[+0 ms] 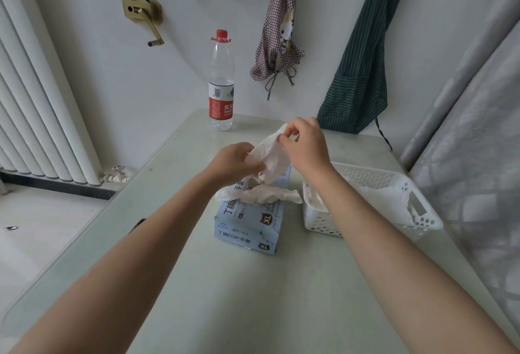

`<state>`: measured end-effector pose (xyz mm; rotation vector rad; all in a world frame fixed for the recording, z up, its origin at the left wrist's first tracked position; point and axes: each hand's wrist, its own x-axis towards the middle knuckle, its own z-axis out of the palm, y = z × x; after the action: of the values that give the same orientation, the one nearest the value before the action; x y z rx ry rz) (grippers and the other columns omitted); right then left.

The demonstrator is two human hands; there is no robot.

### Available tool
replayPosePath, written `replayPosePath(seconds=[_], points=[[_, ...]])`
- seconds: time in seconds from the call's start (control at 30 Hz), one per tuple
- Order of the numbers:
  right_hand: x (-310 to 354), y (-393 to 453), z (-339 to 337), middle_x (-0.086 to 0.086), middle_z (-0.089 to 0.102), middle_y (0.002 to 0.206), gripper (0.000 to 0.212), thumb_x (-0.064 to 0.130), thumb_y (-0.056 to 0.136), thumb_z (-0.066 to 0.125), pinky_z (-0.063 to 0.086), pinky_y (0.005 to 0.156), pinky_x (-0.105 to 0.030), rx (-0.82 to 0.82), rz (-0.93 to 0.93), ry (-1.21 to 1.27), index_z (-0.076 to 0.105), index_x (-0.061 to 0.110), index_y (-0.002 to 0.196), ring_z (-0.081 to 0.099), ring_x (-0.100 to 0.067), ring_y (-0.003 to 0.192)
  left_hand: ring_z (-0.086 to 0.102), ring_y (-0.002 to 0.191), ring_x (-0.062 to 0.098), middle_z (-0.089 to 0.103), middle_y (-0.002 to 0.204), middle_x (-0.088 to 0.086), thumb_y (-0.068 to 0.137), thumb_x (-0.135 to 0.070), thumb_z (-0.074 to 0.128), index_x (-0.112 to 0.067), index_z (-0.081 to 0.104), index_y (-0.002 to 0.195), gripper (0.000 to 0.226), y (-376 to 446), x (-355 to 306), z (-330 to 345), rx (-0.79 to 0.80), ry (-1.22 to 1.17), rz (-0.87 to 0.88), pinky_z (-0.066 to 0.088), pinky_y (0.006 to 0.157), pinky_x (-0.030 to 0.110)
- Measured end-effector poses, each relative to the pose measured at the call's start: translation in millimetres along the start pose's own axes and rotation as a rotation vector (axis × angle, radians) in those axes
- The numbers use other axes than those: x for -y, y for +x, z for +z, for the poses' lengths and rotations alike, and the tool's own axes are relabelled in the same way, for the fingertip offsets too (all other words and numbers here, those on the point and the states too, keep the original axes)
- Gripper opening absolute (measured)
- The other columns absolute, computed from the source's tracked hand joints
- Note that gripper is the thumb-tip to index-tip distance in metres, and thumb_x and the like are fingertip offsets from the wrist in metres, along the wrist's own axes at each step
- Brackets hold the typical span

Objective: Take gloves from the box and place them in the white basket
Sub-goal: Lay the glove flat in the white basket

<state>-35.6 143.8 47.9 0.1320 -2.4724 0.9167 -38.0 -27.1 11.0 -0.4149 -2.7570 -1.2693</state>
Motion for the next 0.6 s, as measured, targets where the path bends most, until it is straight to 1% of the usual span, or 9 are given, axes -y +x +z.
replayPosePath(seconds=[0.07, 0.13, 0.23, 0.33, 0.43, 0.47, 0.5, 0.57, 0.6], points=[[4.5, 3.8, -8.8, 0.002, 0.047, 0.098, 0.013, 0.022, 0.091, 0.063, 0.034, 0.07, -0.022, -0.115, 0.001, 0.054, 0.055, 0.016, 0.082, 0.049, -0.014, 0.088, 0.061, 0.07, 0.006, 0.067, 0.078, -0.008, 0.085, -0.023, 0.071, -0.018, 0.065, 0.098, 0.015, 2.2, -2.0, -0.7, -0.055, -0.113, -0.01, 0.043, 0.061, 0.02], [6.7, 7.5, -17.2, 0.002, 0.049, 0.094, 0.013, 0.023, 0.093, 0.059, 0.034, 0.069, -0.023, -0.141, 0.054, 0.138, 0.054, 0.014, 0.085, 0.05, -0.014, 0.085, 0.066, 0.076, 0.012, 0.072, 0.085, 0.001, 0.091, -0.019, 0.065, -0.013, 0.068, 0.1, 0.011, 2.8, -7.6, -4.9, -0.096, -0.313, -0.061, 0.05, 0.068, 0.024], [8.2, 10.2, -27.6, 0.002, 0.056, 0.085, 0.014, 0.027, 0.093, 0.056, 0.045, 0.068, -0.026, -0.045, 0.221, 0.391, 0.053, 0.015, 0.087, 0.053, -0.014, 0.077, 0.067, 0.084, 0.018, 0.072, 0.095, 0.01, 0.096, -0.017, 0.053, -0.009, 0.068, 0.098, 0.017, 3.4, -20.0, -12.0, -0.113, -0.55, -0.112, 0.053, 0.081, 0.035], [6.4, 5.2, -30.5, -0.001, 0.058, 0.083, 0.013, 0.029, 0.091, 0.056, 0.047, 0.07, -0.035, 0.077, 0.374, 0.52, 0.055, 0.017, 0.088, 0.053, -0.016, 0.074, 0.067, 0.092, 0.023, 0.068, 0.104, 0.012, 0.097, -0.02, 0.047, -0.009, 0.063, 0.115, 0.026, 3.7, -31.0, -12.9, 0.022, -0.722, -0.097, 0.054, 0.09, 0.042], [5.3, -4.2, -33.7, -0.013, 0.063, 0.09, 0.011, 0.017, 0.09, 0.055, 0.051, 0.077, -0.041, 0.246, 0.51, 0.712, 0.062, 0.007, 0.092, 0.06, -0.027, 0.083, 0.065, 0.089, 0.021, 0.065, 0.105, 0.009, 0.09, -0.019, 0.058, -0.023, 0.06, 0.126, 0.037, 1.2, -38.0, -6.5, 0.206, -0.777, -0.031, 0.055, 0.084, 0.038], [3.7, -7.4, -34.8, -0.017, 0.064, 0.086, 0.013, 0.01, 0.091, 0.054, 0.052, 0.073, -0.04, 0.31, 0.543, 0.77, 0.063, 0.002, 0.09, 0.063, -0.028, 0.078, 0.065, 0.086, 0.02, 0.066, 0.102, 0.008, 0.088, -0.019, 0.062, -0.023, 0.061, 0.125, 0.037, -0.2, -40.6, -4.3, 0.23, -0.763, -0.027, 0.055, 0.08, 0.035], [3.2, -11.0, -37.1, -0.017, 0.064, 0.079, 0.016, 0.005, 0.092, 0.051, 0.052, 0.065, -0.035, 0.366, 0.575, 0.802, 0.064, -0.002, 0.085, 0.064, -0.027, 0.066, 0.065, 0.083, 0.019, 0.067, 0.098, 0.007, 0.089, -0.018, 0.064, -0.018, 0.063, 0.121, 0.032, -1.7, -43.6, -2.2, 0.231, -0.728, -0.028, 0.055, 0.077, 0.033], [-0.3, -16.4, -40.6, -0.015, 0.06, 0.069, 0.023, 0.0, 0.094, 0.046, 0.047, 0.05, -0.027, 0.434, 0.63, 0.809, 0.061, -0.001, 0.078, 0.06, -0.019, 0.048, 0.063, 0.076, 0.019, 0.066, 0.089, 0.008, 0.092, -0.014, 0.062, -0.007, 0.066, 0.108, 0.017, -3.3, -48.0, 0.6, 0.186, -0.664, -0.063, 0.054, 0.069, 0.028], [-3.8, -17.8, -41.5, -0.014, 0.059, 0.07, 0.023, 0.001, 0.095, 0.046, 0.047, 0.048, -0.025, 0.451, 0.648, 0.819, 0.061, 0.0, 0.079, 0.06, -0.018, 0.047, 0.062, 0.073, 0.02, 0.065, 0.086, 0.009, 0.094, -0.012, 0.06, -0.004, 0.066, 0.103, 0.014, -2.7, -49.0, 1.4, 0.149, -0.662, -0.102, 0.054, 0.065, 0.026]])
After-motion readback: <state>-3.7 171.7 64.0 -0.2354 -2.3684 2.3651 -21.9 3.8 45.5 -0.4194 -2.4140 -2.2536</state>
